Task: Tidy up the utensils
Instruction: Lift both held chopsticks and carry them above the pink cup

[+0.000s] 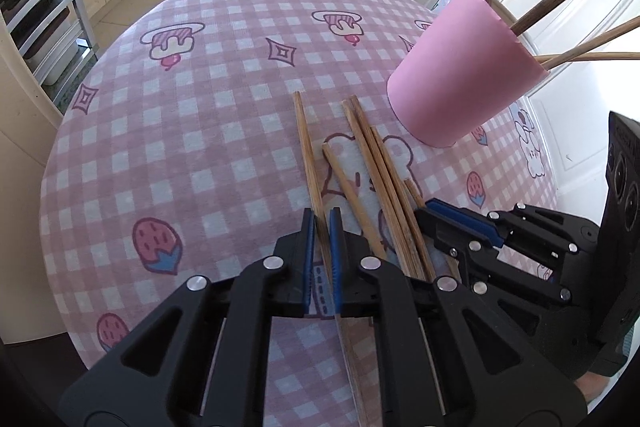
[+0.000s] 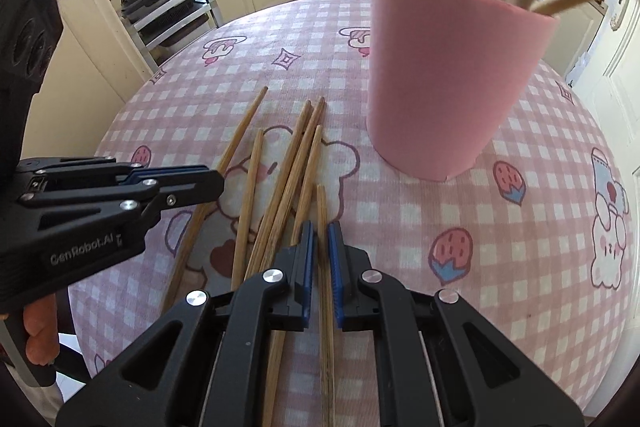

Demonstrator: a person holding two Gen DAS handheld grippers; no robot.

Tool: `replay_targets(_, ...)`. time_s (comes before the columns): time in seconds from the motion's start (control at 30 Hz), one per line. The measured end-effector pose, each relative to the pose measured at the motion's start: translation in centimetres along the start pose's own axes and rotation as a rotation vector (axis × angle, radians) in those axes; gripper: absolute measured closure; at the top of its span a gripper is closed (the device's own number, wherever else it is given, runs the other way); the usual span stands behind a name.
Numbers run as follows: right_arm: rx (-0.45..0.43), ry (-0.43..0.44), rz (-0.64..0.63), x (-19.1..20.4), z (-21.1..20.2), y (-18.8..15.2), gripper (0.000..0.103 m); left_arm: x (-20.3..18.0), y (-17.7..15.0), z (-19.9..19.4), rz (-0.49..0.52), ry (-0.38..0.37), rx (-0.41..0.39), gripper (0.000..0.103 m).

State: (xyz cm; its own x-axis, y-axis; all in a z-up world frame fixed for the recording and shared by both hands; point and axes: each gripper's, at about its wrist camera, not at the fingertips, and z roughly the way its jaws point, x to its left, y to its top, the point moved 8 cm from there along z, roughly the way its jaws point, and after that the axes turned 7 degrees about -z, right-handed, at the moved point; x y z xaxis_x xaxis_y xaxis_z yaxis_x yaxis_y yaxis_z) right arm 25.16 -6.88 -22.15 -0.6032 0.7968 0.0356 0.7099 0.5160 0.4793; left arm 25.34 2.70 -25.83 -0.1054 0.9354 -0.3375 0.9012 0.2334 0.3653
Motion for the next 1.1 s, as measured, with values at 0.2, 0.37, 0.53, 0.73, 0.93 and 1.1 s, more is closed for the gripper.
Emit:
replay_targets(0.2,-0.034,-0.018,0.007,0.0,-0.1,0.0,0.099,-0.5,-0.1,-0.5,0.017,-0.025,-0.01,0.096)
replay_targets(0.37,-0.135,0.008,0.041,0.0,-3.2,0.7,0.099,-1.6,-0.1,-2.2,0.041,-0.051,-0.046,0.097)
replay_targets(0.53,-0.237,0.016,0.05,0.4,-6.9,1.4,0.099,-3.0,0.2,-5.8,0.054,-0.121,-0.117,0.097)
replay_targets(0.73,-0.373,-0.008,0.044,1.3,-11.9,2.8,0.099,-4.9,0.3,-10.4,0.096,-0.165,-0.216,0.097)
replay_targets(0.93,-0.488,-0.034,0.037,2.0,-15.8,4.0,0.099,-5.6,0.1,-14.2,0.121,-0.197,-0.301,0.097)
replay_targets(1.1,-0.564,-0.06,0.036,2.2,-18.1,4.4,0.099,-6.1,0.1,-15.7,0.138,-0.206,-0.341,0.097)
